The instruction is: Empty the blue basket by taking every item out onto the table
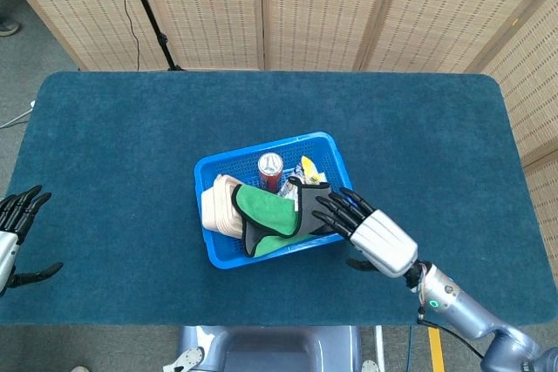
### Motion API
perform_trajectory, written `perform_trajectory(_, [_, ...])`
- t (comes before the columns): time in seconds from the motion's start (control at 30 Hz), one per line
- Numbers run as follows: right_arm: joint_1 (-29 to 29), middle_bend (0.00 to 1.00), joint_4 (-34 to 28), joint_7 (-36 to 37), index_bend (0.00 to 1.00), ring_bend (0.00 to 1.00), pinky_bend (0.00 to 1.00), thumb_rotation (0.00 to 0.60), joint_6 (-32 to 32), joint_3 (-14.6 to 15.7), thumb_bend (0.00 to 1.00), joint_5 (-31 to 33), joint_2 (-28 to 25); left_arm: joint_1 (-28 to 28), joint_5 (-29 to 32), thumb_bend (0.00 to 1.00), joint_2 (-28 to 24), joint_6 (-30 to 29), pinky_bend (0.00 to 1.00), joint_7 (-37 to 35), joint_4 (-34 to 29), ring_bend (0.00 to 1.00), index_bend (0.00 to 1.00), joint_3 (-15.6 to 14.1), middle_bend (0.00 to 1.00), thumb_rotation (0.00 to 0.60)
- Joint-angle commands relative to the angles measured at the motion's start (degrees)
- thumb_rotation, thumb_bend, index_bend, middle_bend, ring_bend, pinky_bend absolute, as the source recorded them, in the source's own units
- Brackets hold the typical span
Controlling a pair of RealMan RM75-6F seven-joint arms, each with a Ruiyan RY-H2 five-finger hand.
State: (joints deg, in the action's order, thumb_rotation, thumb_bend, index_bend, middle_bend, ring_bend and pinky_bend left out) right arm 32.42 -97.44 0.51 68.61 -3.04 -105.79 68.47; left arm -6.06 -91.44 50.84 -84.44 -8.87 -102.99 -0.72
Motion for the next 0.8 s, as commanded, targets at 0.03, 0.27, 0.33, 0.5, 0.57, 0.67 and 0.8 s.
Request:
perform_trajectory(0.03, [3.44,0.0,-2.12,-4.07,0.0,0.0,0.0,0.6,-4.82,-2.74,0.0,4.36,3.22,0.05,0.1,0.0,-0.11,-0.06,0.0,-0.39,0.11,0.0,0.0,0.06,0.0,0.6])
perform_trajectory(0.27, [5.94,0.0,-1.42,-9.65,0.0,0.0,0.0,0.6,-7.16,-5.46,0.0,7.67,5.96,0.16,0.11,0.0,-0.36,-0.27,0.0,-1.4,0.5,0.0,0.0,0.14,0.0,0.6])
perform_trajectory(0.33, [6.91,0.0,-1.45,-12.84,0.0,0.0,0.0,0.6,-8.61,-5.8,0.0,8.16,6.31,0.09,0.22,0.0,-0.43,-0.09,0.0,-1.61,0.59,0.0,0.0,0.18,0.0,0.6])
perform_trajectory(0.5, [8.63,0.0,-1.28,-19.23,0.0,0.0,0.0,0.6,-12.11,-6.52,0.0,10.76,6.78,0.07,0.26,0.0,-0.57,0.01,0.0,-1.86,0.6,0.0,0.0,0.2,0.0,0.6])
perform_trajectory(0.57, [9.22,0.0,-1.16,-21.43,0.0,0.0,0.0,0.6,-13.14,-6.8,0.0,11.64,6.88,0.09,0.27,0.0,-0.61,0.0,0.0,-1.98,0.66,0.0,0.0,0.2,0.0,0.6])
perform_trajectory(0.67, [9.92,0.0,-0.54,-25.01,0.0,0.0,0.02,0.6,-13.9,-7.1,0.0,12.4,7.31,0.04,0.45,0.0,-0.68,0.14,0.0,-2.27,0.72,0.0,0.0,0.26,0.0,0.6])
perform_trajectory(0.8, [10.35,0.0,-0.21,-27.4,0.09,0.0,0.11,0.6,-14.27,-7.33,0.0,13.93,7.88,0.02,0.61,0.0,-0.78,0.25,0.0,-2.58,0.81,0.0,0.0,0.32,0.0,0.6])
